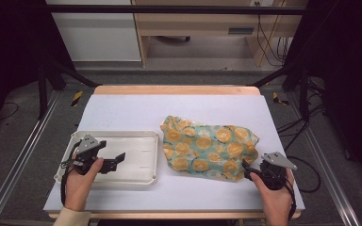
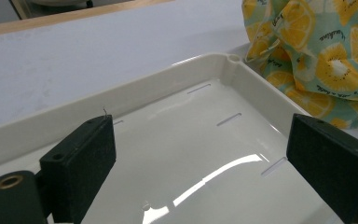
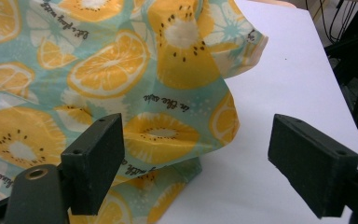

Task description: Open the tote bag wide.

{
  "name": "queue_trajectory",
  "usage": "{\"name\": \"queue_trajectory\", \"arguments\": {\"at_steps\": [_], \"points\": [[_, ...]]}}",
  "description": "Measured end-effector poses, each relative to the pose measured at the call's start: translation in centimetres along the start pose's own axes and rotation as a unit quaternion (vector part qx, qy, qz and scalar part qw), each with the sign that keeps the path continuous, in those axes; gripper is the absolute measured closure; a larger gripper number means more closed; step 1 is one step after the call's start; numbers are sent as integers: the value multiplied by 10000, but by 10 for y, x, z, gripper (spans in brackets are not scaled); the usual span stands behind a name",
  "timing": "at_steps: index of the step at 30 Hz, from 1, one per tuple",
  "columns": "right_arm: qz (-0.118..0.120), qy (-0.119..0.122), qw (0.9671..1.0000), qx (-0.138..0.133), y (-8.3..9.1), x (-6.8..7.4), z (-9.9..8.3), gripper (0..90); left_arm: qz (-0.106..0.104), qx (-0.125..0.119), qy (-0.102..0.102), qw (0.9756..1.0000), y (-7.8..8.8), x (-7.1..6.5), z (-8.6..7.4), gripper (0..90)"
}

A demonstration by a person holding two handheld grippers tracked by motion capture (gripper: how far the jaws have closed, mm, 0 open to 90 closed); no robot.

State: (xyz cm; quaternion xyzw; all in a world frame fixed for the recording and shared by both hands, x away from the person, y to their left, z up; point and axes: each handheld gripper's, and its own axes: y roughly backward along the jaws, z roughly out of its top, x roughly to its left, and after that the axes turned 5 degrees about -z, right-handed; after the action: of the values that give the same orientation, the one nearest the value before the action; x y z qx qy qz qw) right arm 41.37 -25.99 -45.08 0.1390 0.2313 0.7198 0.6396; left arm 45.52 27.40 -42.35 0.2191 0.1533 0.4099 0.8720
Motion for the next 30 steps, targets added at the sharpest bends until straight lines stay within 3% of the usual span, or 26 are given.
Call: {"name": "queue_trajectory", "arguments": {"at_steps": [8,18,22,27,30], "points": [[80,-15,9999,-122,2,1,1,222,-33,57,-69,10000,-4,-3,0,82],[125,1,9995,-289,5,1,2,275,-5,-73,-5,10000,-2,-4,1,82],[146,-107,9991,-393,10,-1,5,293,48,-128,-24,9999,1,-5,-1,84],[294,28,9982,-520,16,4,27,289,119,-181,-82,9997,5,-6,-4,87],[409,215,9981,-416,14,9,48,271,111,-239,-43,9996,5,-6,-4,87]]}}
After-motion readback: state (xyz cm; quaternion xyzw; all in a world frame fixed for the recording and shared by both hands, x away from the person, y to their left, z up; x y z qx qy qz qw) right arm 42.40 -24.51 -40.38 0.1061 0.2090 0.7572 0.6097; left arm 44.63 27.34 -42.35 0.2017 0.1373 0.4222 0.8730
